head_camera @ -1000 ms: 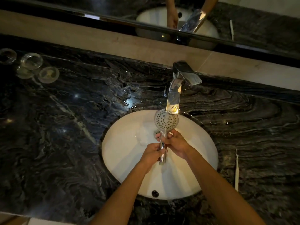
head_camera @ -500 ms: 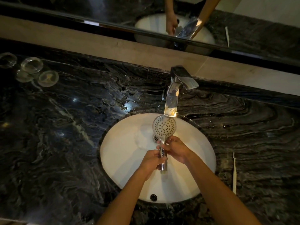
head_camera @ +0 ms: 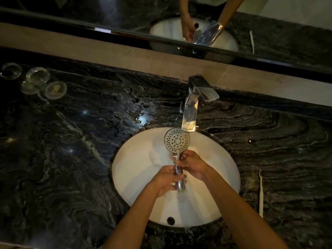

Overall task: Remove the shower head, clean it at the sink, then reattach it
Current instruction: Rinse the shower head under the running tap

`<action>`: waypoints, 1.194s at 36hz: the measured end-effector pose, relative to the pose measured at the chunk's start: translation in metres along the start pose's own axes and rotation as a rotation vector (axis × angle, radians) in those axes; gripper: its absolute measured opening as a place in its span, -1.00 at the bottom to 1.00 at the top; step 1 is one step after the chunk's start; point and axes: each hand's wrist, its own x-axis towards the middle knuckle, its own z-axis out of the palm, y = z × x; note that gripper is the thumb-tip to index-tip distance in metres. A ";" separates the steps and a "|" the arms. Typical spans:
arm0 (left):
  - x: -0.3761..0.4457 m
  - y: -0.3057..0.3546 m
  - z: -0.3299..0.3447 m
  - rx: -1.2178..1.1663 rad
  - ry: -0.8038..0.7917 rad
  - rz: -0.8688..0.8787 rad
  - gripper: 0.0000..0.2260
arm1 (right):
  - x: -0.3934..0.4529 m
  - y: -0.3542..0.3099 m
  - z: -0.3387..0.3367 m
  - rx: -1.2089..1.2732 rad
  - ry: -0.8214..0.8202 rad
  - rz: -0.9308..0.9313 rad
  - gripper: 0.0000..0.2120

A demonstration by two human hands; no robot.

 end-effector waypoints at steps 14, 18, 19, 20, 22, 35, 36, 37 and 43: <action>0.004 0.005 0.003 0.064 0.007 0.049 -0.72 | -0.002 0.000 -0.003 -0.042 0.065 -0.081 -0.62; 0.004 0.006 0.007 0.086 0.000 0.050 -0.77 | -0.007 -0.003 -0.006 -0.019 0.072 -0.082 -0.64; 0.004 0.006 0.008 0.088 -0.002 0.051 -0.79 | -0.008 -0.004 -0.006 -0.018 0.074 -0.084 -0.63; 0.004 0.006 0.008 0.090 -0.002 0.052 -0.79 | -0.009 -0.006 -0.006 -0.022 0.076 -0.086 -0.62; 0.004 0.006 0.010 0.100 -0.001 0.054 -0.80 | -0.011 -0.009 -0.005 -0.037 0.082 -0.090 -0.63; -0.005 0.002 0.008 0.055 -0.023 0.061 -0.83 | -0.026 -0.016 -0.010 -0.263 0.132 -0.056 -0.73; -0.006 0.001 0.007 0.054 -0.023 0.063 -0.84 | -0.029 -0.016 -0.012 -0.288 0.139 -0.056 -0.76; -0.007 0.001 0.007 0.054 -0.022 0.063 -0.84 | -0.032 -0.017 -0.014 -0.311 0.147 -0.055 -0.79; -0.011 0.002 0.007 0.088 0.004 0.072 -0.86 | -0.055 -0.041 -0.022 -0.399 0.252 -0.112 -0.82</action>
